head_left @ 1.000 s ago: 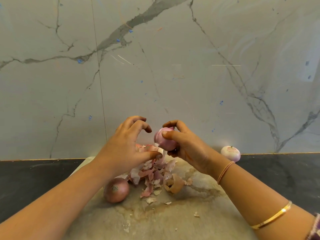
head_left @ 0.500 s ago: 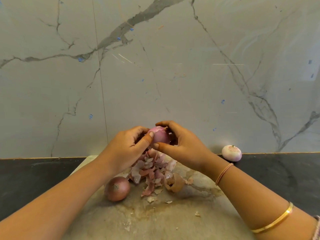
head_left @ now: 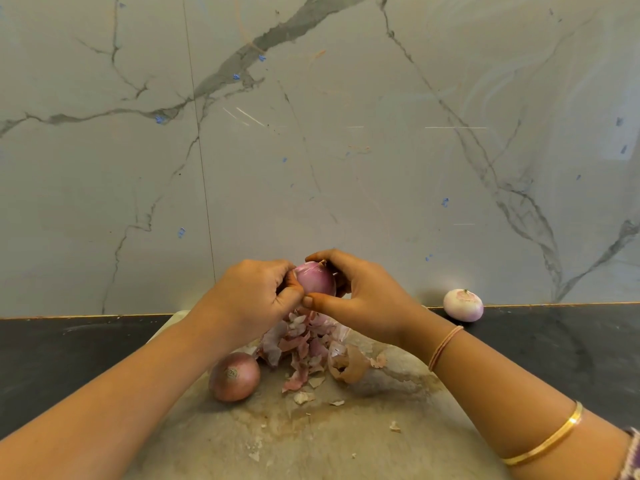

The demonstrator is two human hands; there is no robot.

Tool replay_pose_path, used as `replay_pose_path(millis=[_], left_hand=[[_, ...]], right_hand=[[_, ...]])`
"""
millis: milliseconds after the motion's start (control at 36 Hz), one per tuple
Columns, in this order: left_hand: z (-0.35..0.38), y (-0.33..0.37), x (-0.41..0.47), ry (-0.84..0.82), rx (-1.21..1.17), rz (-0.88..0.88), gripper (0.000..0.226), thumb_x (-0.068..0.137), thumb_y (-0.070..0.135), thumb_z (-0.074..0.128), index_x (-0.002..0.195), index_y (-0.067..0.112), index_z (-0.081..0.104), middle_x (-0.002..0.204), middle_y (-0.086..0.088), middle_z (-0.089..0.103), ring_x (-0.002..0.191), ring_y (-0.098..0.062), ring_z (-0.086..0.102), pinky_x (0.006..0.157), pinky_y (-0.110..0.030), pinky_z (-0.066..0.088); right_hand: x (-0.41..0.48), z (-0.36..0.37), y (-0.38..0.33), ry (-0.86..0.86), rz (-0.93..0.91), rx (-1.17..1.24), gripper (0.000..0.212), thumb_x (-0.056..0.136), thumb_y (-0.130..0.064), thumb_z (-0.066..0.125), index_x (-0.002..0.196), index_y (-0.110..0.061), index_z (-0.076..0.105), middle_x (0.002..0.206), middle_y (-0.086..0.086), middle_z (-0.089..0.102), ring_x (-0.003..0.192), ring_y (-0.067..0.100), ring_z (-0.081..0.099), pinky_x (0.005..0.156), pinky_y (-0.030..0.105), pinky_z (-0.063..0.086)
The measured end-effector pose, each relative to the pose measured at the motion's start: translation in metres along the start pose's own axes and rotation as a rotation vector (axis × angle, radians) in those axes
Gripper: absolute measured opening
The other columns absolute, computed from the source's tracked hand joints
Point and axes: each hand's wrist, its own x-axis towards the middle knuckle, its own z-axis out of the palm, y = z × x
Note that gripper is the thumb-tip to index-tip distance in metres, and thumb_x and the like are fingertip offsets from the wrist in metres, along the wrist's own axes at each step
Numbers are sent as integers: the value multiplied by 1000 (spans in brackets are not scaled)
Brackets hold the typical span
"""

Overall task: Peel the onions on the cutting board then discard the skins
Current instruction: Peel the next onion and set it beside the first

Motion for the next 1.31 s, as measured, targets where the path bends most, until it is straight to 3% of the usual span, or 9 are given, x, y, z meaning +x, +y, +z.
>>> replay_pose_path(millis=[278, 417, 500, 694, 833, 972, 1111, 1194, 1306], left_hand=[[0, 2, 0, 25, -1, -41, 35, 89, 15, 54, 57, 26, 44, 51, 4, 56, 52, -10, 53, 51, -21, 39], [0, 0, 0, 97, -90, -130, 33, 91, 28, 53, 61, 15, 57, 57, 0, 65, 52, -15, 58, 50, -26, 45], [-1, 1, 0, 113, -208, -232, 36, 93, 31, 52, 64, 13, 61, 58, 0, 66, 56, -16, 65, 61, -44, 54], [-2, 9, 3, 119, -665, -569, 27, 97, 14, 48, 80, -1, 63, 54, -2, 65, 53, -15, 67, 57, -28, 58], [0, 1, 5, 148, -723, -688, 25, 97, 7, 42, 83, 2, 61, 65, -9, 66, 50, -11, 62, 52, -24, 55], [0, -10, 1, 122, -336, -491, 29, 95, 17, 49, 70, 20, 63, 62, 5, 68, 66, -18, 66, 69, -36, 55], [4, 2, -3, 54, -241, -289, 18, 89, 22, 63, 89, 40, 63, 83, 25, 63, 79, 4, 61, 67, -15, 47], [0, 2, -3, 133, -249, -240, 33, 88, 6, 60, 90, 39, 65, 86, 27, 63, 83, 9, 61, 72, -8, 48], [-1, 6, -3, 168, -279, -265, 40, 89, 1, 53, 78, 38, 65, 83, 20, 67, 77, -6, 66, 75, -30, 57]], right_hand=[[-1, -1, -2, -28, -2, -37, 48, 87, -29, 71, 130, -19, 51, 118, -3, 59, 102, 13, 59, 82, 14, 50], [-2, -2, -3, -36, 1, -9, 47, 86, -28, 71, 128, -21, 51, 116, -5, 58, 102, 13, 59, 86, 21, 52], [-2, -2, -4, -49, 10, 26, 48, 87, -25, 71, 129, -21, 50, 117, -5, 56, 105, 15, 58, 89, 22, 52], [-1, -3, -6, -62, 27, 167, 48, 87, -14, 71, 126, -28, 48, 121, -6, 54, 111, 16, 57, 94, 25, 52], [-2, -4, -6, -62, 25, 302, 49, 84, -3, 71, 118, -30, 49, 121, -5, 57, 110, 17, 60, 93, 30, 54], [-1, -6, -4, 4, 68, 422, 44, 84, -8, 72, 118, -27, 51, 115, 3, 62, 103, 18, 64, 88, 27, 56], [1, -8, -3, 21, 102, 455, 38, 87, -16, 69, 117, -30, 50, 121, 7, 57, 76, 22, 71, 70, 28, 59], [1, -7, -2, 8, 112, 436, 45, 88, -6, 66, 120, -31, 48, 123, 4, 53, 81, 24, 68, 71, 26, 59], [0, -6, 0, -13, 120, 423, 41, 92, -9, 61, 123, -33, 48, 119, -2, 52, 93, 20, 58, 71, 19, 52]])
